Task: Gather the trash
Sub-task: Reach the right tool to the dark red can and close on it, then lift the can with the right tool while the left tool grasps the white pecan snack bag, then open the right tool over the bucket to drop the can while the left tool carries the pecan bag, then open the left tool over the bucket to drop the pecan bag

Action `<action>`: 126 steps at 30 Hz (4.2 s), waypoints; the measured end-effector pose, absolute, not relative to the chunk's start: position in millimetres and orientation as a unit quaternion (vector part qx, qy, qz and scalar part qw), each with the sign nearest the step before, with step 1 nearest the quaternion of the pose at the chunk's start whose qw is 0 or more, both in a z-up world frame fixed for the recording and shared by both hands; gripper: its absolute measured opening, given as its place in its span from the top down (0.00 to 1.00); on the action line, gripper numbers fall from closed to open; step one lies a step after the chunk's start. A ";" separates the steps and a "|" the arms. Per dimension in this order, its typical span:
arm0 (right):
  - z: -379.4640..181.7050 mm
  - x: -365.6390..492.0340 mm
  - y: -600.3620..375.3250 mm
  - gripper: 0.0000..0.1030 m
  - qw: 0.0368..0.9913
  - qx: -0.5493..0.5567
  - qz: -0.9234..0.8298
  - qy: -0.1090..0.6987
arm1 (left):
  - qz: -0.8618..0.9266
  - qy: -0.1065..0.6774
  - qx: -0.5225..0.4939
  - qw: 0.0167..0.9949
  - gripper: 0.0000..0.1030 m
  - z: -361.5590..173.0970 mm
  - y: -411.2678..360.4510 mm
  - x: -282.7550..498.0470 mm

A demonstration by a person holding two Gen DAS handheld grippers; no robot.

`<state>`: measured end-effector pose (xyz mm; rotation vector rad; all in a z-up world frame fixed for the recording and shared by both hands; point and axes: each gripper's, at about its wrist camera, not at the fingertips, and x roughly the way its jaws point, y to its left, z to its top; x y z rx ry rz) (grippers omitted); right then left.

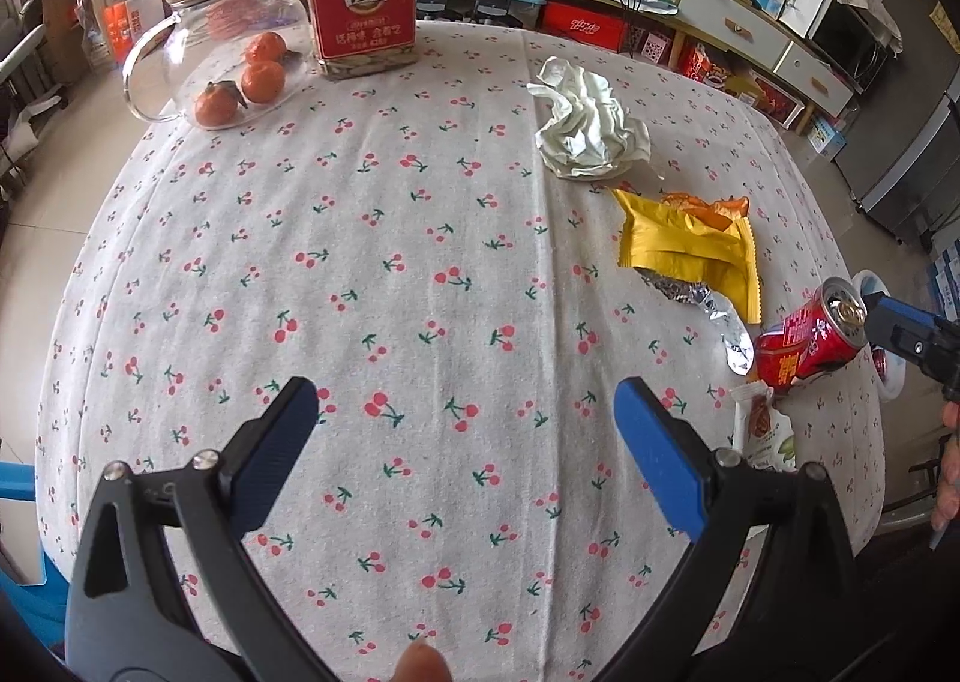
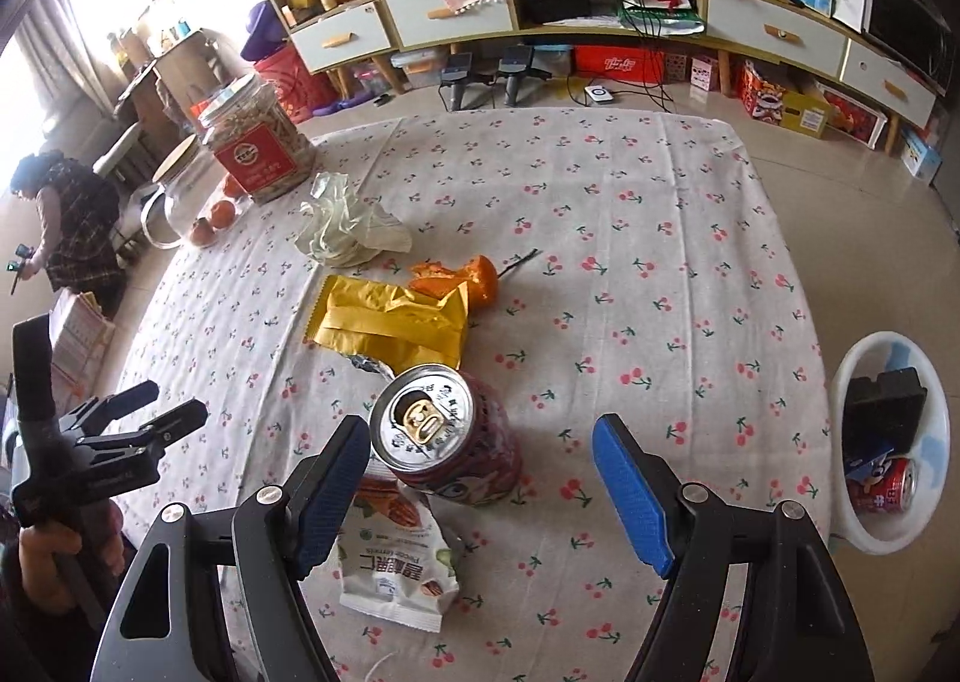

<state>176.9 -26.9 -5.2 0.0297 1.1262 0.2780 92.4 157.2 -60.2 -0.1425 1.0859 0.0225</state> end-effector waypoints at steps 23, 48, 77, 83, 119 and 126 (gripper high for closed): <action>3.9 181.0 -46.1 0.45 0.856 0.004 0.124 0.501 | -0.101 0.537 -0.066 0.835 0.04 -69.9 81.5 80.1; 9.6 139.7 -161.4 0.45 0.870 0.058 0.039 0.489 | -0.132 0.541 0.065 0.828 0.18 -110.4 -35.6 78.1; 17.2 105.3 -279.5 0.45 0.872 0.160 -0.058 0.459 | -0.189 0.507 0.018 0.841 0.34 -63.0 -24.7 72.3; 1.4 104.2 -324.6 0.45 0.853 0.210 -0.100 0.467 | -0.189 0.497 0.018 0.847 0.34 -49.8 -33.0 83.5; -21.8 50.7 -435.5 0.28 0.816 0.300 -0.199 0.453 | -0.349 0.491 0.085 0.794 0.34 -68.7 -276.4 150.6; -21.4 45.2 -442.2 0.28 0.815 0.299 -0.206 0.451 | -0.355 0.484 0.094 0.794 0.24 -75.2 -292.8 156.8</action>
